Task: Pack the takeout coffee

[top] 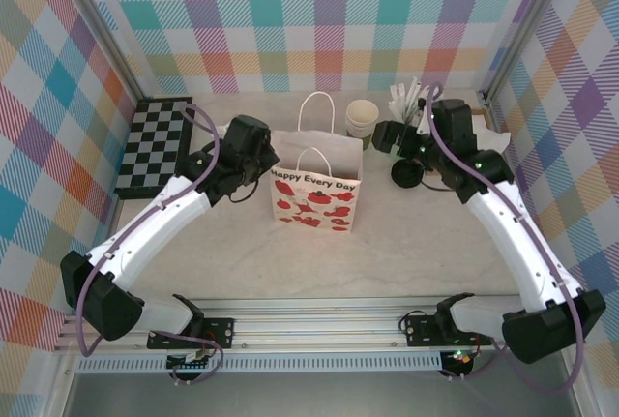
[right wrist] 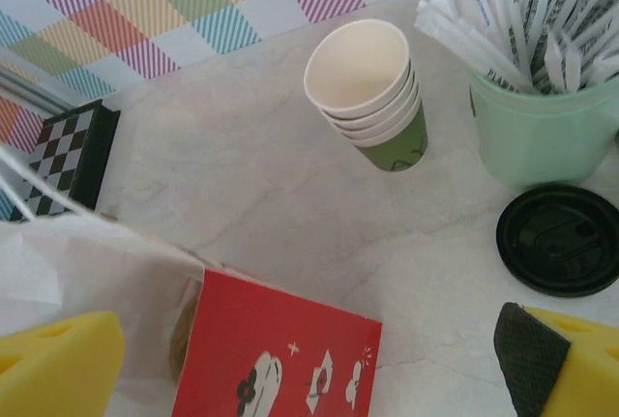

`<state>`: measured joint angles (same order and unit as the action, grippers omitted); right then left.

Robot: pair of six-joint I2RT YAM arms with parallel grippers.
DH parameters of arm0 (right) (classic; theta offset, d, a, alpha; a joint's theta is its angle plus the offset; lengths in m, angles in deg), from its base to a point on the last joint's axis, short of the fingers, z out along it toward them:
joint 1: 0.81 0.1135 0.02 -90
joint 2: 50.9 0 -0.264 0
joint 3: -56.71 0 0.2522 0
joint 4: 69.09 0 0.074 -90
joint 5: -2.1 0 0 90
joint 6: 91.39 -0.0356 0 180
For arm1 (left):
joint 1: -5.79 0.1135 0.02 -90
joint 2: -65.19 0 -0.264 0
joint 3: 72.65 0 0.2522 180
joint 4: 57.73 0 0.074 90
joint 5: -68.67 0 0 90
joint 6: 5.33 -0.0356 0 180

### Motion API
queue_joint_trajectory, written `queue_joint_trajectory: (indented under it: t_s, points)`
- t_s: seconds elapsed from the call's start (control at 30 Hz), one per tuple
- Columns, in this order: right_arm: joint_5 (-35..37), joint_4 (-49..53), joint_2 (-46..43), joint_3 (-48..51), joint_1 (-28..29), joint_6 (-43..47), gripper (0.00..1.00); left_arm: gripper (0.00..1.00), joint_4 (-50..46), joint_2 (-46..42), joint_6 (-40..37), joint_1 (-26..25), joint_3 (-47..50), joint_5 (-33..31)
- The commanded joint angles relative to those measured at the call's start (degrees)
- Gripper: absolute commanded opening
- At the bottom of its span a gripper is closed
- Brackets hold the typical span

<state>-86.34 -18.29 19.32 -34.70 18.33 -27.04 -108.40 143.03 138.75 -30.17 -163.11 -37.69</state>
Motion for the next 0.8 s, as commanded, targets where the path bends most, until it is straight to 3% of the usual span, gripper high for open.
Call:
queue_joint_trajectory:
  t_s: [0.0,0.17,0.33,0.37,0.5,0.67,0.77]
  points:
    - [-4.2,3.7,3.6,-4.8,-3.7,5.0,1.0,0.0,-1.3,0.3,10.9,-3.6,0.6,-5.5]
    - [-6.3,5.0,10.9,-10.4,-10.5,10.9,0.96,0.0,-5.6,1.5,19.3,-5.6,1.1,-7.3]
    - [-4.4,9.5,17.8,-17.2,-12.7,16.8,0.78,0.01,-3.8,1.1,20.9,-6.7,1.9,-6.0]
    - [-3.4,9.5,18.3,-17.7,-12.7,17.7,0.75,0.08,-4.1,1.5,19.0,-6.8,0.9,-5.1]
    - [0.0,9.9,19.3,-18.7,-12.7,21.8,0.7,0.57,-9.0,1.7,10.7,-6.8,-2.9,-5.1]
    - [0.5,12.7,21.6,-20.9,-12.7,24.7,0.5,0.87,-10.7,-4.7,1.1,-6.6,-0.3,-9.5]
    - [0.4,13.7,22.9,-22.4,-12.7,24.8,0.43,0.94,-11.3,-7.3,-7.4,-4.9,0.1,-8.7]
